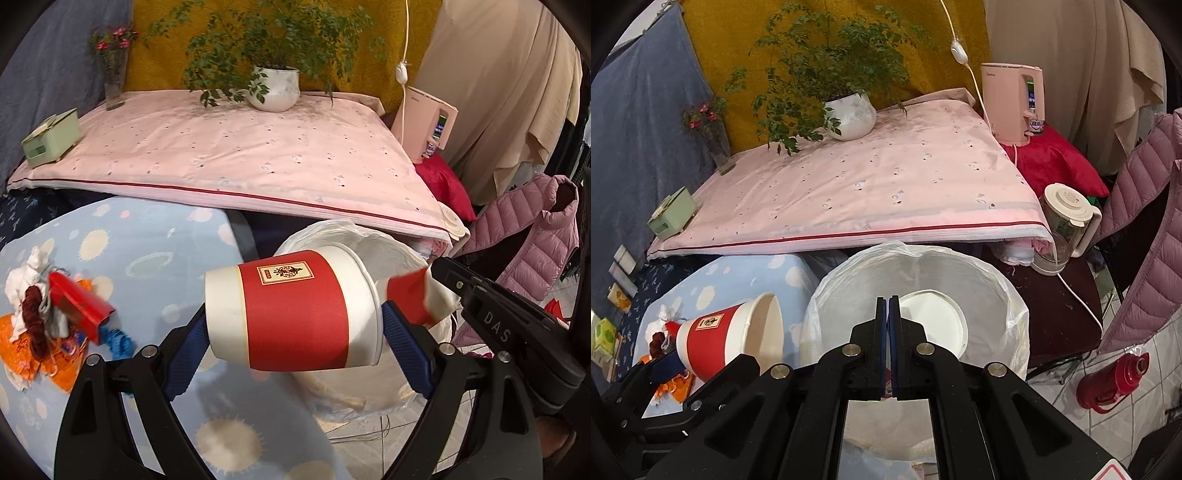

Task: Collect trash
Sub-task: 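Carry the striped cup to the bin and open the right tool while the left tool holds its cup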

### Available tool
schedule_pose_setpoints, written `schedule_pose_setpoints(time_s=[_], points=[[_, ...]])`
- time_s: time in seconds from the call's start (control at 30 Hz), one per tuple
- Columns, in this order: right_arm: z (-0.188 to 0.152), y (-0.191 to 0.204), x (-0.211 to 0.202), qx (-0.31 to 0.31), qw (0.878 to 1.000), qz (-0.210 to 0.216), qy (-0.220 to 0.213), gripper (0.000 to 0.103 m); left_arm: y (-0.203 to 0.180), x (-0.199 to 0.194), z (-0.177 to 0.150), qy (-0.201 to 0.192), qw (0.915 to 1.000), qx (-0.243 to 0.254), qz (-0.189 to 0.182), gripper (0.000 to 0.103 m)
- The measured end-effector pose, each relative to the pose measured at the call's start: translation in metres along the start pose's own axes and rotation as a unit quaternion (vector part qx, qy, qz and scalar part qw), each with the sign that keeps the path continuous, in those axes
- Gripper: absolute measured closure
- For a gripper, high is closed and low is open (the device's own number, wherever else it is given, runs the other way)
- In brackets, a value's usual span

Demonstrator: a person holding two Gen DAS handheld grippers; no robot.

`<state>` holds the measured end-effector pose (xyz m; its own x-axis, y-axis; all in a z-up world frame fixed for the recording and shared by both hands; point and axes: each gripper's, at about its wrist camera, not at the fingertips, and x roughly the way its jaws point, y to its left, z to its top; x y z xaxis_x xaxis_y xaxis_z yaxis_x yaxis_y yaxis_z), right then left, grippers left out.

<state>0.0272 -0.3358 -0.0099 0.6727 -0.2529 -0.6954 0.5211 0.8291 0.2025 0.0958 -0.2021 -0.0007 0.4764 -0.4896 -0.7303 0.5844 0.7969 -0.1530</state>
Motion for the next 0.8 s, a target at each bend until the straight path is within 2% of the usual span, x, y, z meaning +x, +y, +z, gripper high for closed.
schedule_pose_setpoints(time_s=[0.13, 0.37, 0.43, 0.6, 0.8], points=[[0.005, -0.012, 0.003, 0.008, 1.0, -0.013, -0.005, 0.095, -0.011, 0.017, 0.006, 0.006, 0.9999, 0.015, -0.007, 0.017], [0.007, -0.027, -0.008, 0.027, 0.999, -0.032, -0.022, 0.08, -0.02, 0.029, 0.01, 0.003, 0.9998, 0.018, -0.002, 0.013], [0.007, -0.029, -0.013, 0.029, 0.999, -0.032, -0.025, 0.078, -0.019, 0.027, 0.01, 0.001, 0.9998, 0.018, -0.002, 0.013], [0.005, -0.024, -0.024, 0.029, 0.998, -0.032, -0.034, 0.064, -0.012, 0.017, 0.008, -0.007, 0.9999, 0.011, 0.0, 0.013], [-0.004, -0.002, -0.032, 0.009, 0.999, -0.022, -0.031, 0.059, 0.01, 0.002, 0.0, -0.012, 0.9996, -0.013, 0.024, 0.011]])
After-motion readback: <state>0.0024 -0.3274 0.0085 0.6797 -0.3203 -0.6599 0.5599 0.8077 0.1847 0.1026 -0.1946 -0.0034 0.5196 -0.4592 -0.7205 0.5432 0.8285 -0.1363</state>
